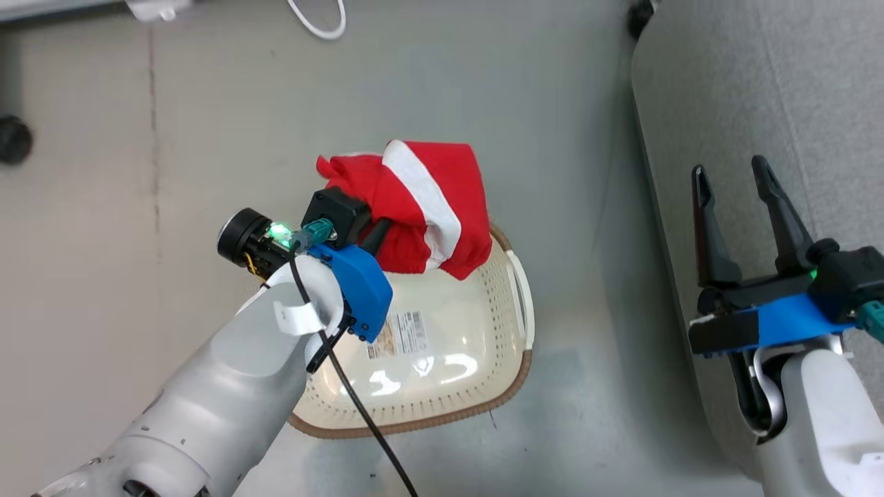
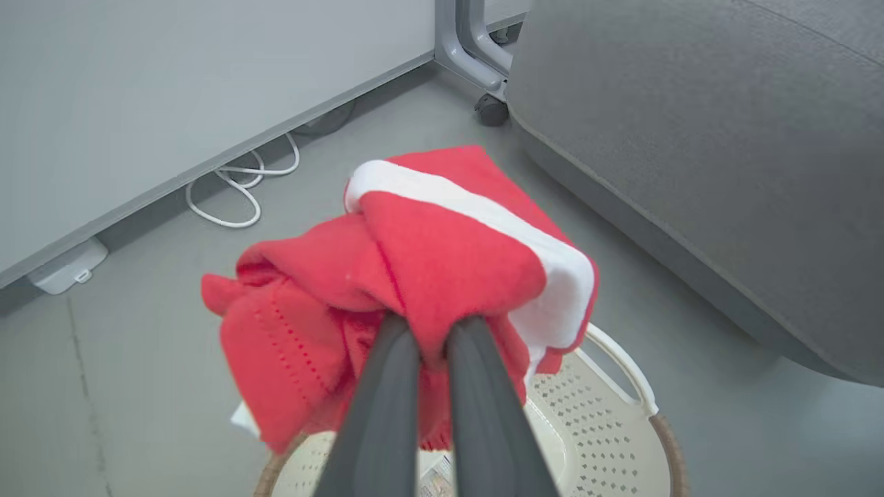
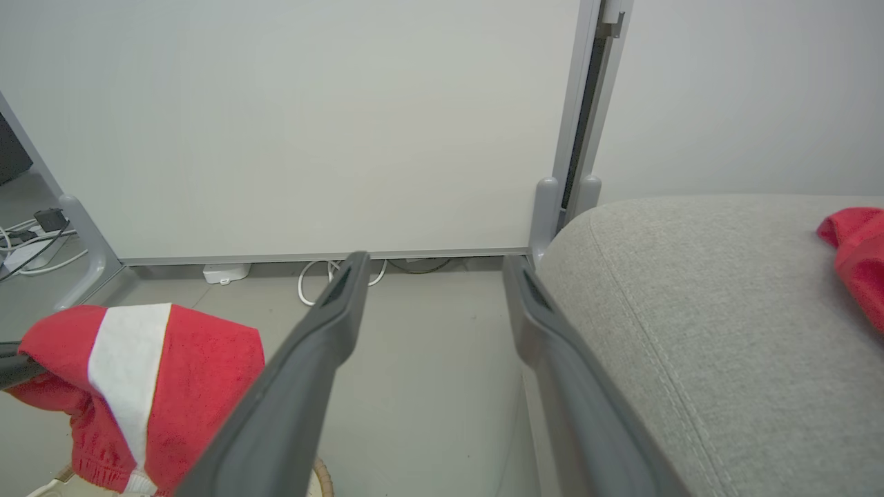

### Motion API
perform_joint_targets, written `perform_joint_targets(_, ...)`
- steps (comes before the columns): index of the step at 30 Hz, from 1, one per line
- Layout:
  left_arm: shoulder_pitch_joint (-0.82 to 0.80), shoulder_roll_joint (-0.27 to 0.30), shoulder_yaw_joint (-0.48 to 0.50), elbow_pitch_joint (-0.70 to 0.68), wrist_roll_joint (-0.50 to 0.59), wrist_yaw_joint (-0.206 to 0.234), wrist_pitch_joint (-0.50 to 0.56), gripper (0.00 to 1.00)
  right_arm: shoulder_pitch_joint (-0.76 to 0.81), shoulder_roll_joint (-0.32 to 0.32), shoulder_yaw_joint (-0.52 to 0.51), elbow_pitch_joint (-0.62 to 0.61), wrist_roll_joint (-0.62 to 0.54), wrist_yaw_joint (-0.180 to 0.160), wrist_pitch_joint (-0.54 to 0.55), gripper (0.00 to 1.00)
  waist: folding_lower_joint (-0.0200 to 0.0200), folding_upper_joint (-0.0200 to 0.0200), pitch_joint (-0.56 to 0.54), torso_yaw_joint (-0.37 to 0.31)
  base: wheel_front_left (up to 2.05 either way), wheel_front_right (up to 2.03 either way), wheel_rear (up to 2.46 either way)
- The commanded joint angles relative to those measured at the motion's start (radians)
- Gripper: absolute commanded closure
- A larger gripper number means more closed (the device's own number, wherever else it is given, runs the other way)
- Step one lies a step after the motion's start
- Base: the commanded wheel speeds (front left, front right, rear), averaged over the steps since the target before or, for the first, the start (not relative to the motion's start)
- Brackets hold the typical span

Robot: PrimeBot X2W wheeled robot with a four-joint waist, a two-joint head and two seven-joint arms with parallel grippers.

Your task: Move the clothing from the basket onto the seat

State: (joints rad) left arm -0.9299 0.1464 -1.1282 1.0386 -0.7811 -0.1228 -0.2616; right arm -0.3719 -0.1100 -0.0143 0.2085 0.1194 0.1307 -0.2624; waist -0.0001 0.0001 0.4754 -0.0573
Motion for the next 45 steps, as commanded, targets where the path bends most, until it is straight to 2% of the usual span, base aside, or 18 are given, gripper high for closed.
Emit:
perform_joint_targets(1,0.015,0.005,0.020,-0.019,0.014,0.009,-0.004,1.00,0.020,-0.001,-0.002,0.005,0.003,0.000,-0.004,0.00,0.0001,-0.0001,-0.054,0.017,0.00,0.00,0.00)
perform_joint_targets(7,0.048,0.008,0.121,-0.120,0.093,0.030,-0.005,1.00,0.061,0.002,-0.006,0.019,0.003,0.000,-0.004,0.00,0.0001,-0.0001,-0.138,0.032,0.00,0.00,0.00)
perform_joint_targets(20,0.133,-0.014,0.263,-0.251,0.214,0.015,-0.005,1.00,0.152,0.023,-0.009,0.045,0.010,0.000,-0.004,0.00,0.0001,-0.0001,-0.305,0.034,0.00,0.00,0.00)
perform_joint_targets(33,0.234,-0.039,0.285,-0.292,0.252,0.000,-0.005,1.00,0.251,0.035,-0.031,0.060,0.009,0.000,-0.004,0.00,0.0001,-0.0001,-0.430,0.055,0.00,0.00,0.00)
perform_joint_targets(45,0.272,-0.039,0.275,-0.305,0.263,-0.008,-0.005,1.00,0.276,0.043,-0.025,0.048,0.006,0.000,-0.004,0.00,0.0001,-0.0001,-0.459,0.072,0.00,0.00,0.00)
